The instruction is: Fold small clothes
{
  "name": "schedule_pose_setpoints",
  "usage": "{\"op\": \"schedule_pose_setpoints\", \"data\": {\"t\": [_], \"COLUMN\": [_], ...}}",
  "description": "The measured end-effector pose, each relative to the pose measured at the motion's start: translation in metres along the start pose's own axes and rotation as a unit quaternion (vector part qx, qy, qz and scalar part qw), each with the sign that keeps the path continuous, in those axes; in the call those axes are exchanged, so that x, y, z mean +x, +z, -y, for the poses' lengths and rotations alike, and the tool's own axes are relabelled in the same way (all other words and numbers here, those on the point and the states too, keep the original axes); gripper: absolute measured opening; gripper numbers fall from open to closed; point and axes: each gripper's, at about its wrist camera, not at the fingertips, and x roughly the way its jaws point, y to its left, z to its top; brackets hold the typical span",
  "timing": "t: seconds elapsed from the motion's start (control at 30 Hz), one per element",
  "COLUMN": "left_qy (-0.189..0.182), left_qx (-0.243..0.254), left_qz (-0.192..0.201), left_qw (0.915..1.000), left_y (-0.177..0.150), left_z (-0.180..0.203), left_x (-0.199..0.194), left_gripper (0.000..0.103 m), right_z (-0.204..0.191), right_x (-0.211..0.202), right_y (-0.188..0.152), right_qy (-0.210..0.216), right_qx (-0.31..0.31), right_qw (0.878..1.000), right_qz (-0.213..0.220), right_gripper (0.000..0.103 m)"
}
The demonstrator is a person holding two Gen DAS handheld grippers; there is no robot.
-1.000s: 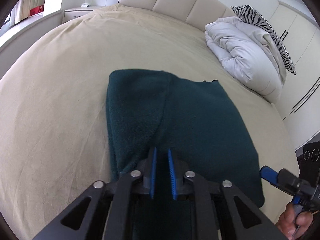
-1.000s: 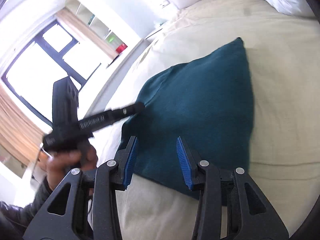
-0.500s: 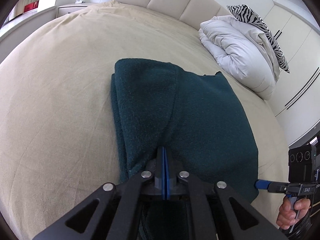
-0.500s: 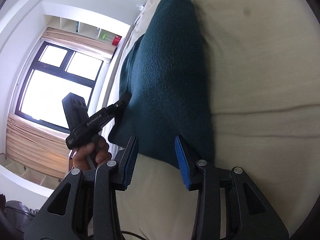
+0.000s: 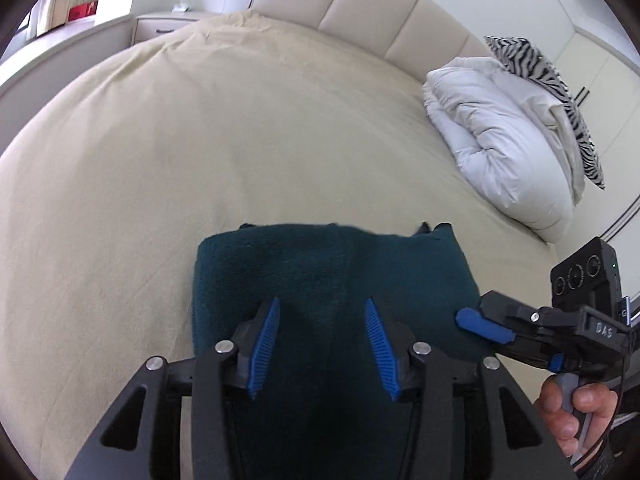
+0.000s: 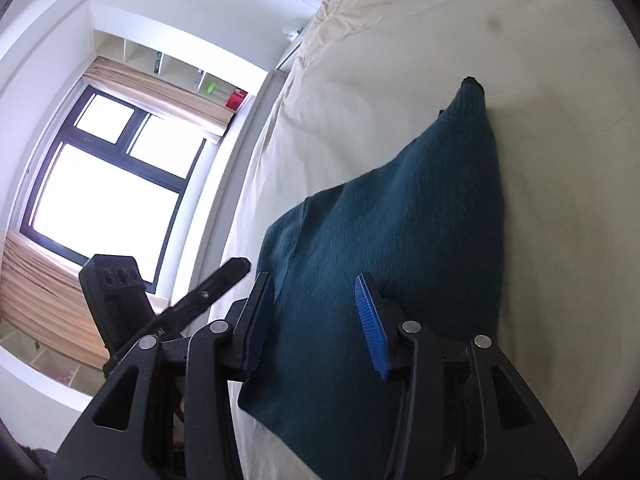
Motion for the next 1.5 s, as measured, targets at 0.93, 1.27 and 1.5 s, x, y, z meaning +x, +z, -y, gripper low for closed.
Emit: {"op": "schedule_pose_setpoints", "data": {"t": [0.93,1.27,1.5], "left_qy": [0.002,0.008,0.011], "left_qx": [0.045,0.054,0.059], "left_qz": [0.014,0.015,0.016], "left_qw": [0.9989,0.9984,0.9981], "left_y": [-0.015,-0.017,-0.018], "left_z": [-0.004,-0.004,-0.003], "left_x": [0.013,0.012,0.012], "left_gripper": [0.035,0.035,0.035], "right_z": [-0.021,0.017,0.035], "right_x": [-0.014,0.004,-0.001], "right_y": [-0.044,-0.102,-0.126], "right_qy": [0.042,0.035,0.06], "right_qx": [-0.065,-0.037,-0.018], "right_qw": [0.997,0.997,0.997], "right_qz": [-0.019,-0.064,-0.045], "right_gripper": [0.045,0.044,0.044]}}
